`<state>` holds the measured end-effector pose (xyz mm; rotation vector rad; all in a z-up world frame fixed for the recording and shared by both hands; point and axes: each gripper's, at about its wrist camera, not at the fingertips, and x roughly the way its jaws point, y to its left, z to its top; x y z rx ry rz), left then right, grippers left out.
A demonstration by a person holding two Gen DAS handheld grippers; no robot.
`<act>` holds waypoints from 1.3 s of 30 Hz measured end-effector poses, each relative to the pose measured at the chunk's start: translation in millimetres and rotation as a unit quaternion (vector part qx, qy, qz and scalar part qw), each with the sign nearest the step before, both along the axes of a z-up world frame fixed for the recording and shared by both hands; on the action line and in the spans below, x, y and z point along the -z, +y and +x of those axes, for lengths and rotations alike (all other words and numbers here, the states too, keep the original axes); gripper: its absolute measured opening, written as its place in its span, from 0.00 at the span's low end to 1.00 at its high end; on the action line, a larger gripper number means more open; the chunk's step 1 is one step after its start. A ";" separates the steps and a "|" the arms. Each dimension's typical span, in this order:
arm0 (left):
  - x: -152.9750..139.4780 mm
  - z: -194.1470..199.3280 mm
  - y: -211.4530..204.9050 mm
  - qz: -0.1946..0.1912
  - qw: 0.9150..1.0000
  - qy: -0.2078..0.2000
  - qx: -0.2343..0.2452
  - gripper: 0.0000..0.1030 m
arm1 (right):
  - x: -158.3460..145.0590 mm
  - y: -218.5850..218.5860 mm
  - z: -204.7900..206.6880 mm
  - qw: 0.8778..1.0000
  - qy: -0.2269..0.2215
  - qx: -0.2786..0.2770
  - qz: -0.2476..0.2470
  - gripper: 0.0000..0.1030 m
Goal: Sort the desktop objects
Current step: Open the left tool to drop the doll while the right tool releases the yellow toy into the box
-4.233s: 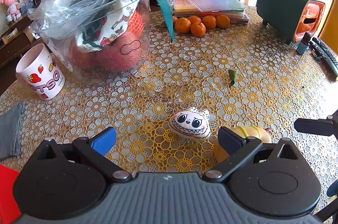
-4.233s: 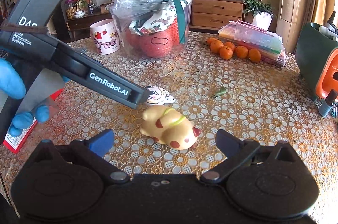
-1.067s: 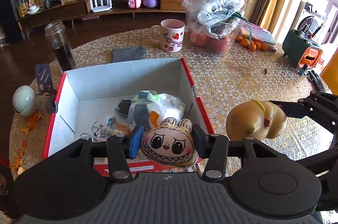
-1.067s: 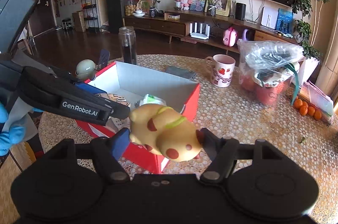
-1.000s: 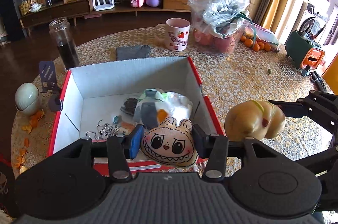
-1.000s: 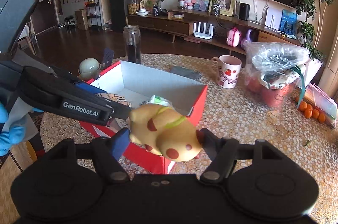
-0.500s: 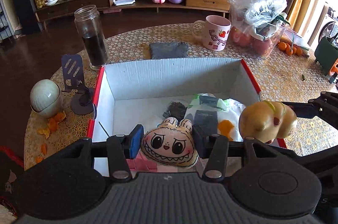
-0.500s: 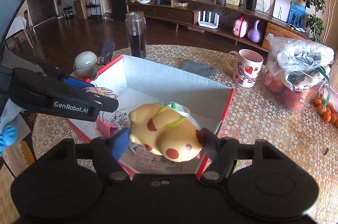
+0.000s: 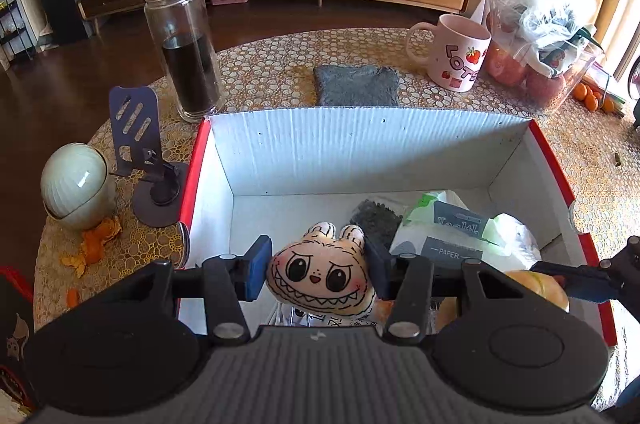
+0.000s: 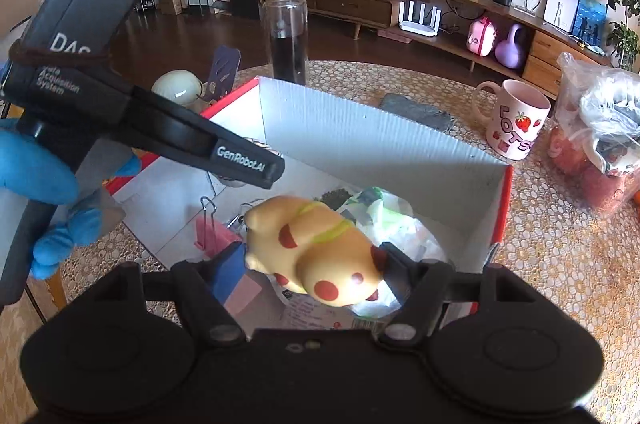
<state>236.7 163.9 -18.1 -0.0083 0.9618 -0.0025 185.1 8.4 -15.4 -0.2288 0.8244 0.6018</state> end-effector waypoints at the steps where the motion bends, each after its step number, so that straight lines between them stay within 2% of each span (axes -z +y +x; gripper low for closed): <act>1: 4.1 2.7 0.1 0.001 1.000 0.005 0.002 0.48 | 2.6 2.6 1.7 1.000 0.003 -0.002 -0.002 0.70; 13: 33.6 27.4 4.4 -0.007 0.998 0.057 0.006 0.48 | 28.5 9.7 22.5 0.999 0.040 0.008 -0.010 0.70; 19: 41.2 31.8 6.4 -0.018 0.997 0.072 0.003 0.48 | 34.3 7.4 24.9 0.999 0.052 0.011 -0.001 0.73; 24: 42.1 32.8 8.6 -0.027 0.997 0.070 -0.008 0.57 | 35.0 6.6 26.5 0.998 0.059 0.008 0.004 0.77; 27: 41.0 31.8 10.1 -0.028 0.997 0.069 -0.013 0.59 | 34.3 6.0 26.7 0.998 0.059 0.008 0.005 0.77; 31: 35.0 27.5 10.9 -0.033 0.997 0.065 -0.019 0.59 | 29.6 2.1 25.3 0.998 0.058 0.011 0.017 0.83; 39: 14.7 13.2 9.6 -0.037 0.998 0.046 -0.020 0.65 | 11.4 -9.9 15.1 0.998 0.044 0.010 0.034 0.85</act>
